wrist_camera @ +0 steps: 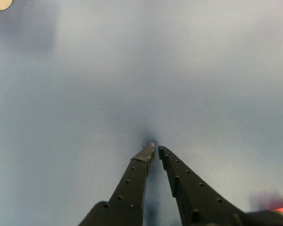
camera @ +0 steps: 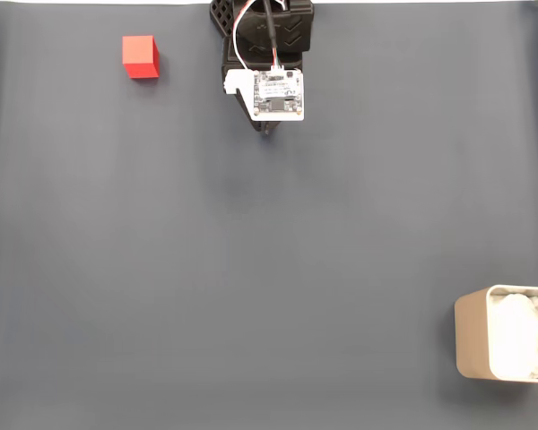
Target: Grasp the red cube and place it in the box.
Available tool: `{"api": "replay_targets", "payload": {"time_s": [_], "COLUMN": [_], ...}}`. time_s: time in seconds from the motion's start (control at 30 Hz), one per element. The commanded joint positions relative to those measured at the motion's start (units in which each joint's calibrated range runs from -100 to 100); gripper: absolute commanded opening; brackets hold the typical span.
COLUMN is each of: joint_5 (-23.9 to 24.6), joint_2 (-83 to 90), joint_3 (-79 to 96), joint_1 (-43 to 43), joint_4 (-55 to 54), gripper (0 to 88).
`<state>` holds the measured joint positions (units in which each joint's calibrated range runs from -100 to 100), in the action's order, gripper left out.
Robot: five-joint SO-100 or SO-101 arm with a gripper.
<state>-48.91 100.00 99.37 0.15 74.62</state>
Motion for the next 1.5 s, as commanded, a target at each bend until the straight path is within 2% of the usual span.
{"api": "replay_targets", "payload": {"time_s": [0.0,1.47], "joint_5": [0.0,0.7], "joint_2": [-0.1,0.0], "joint_3": [0.5,0.5], "joint_1": [-0.8,-0.4], "joint_4": [1.3,1.1], "gripper": [0.1,0.0]}}
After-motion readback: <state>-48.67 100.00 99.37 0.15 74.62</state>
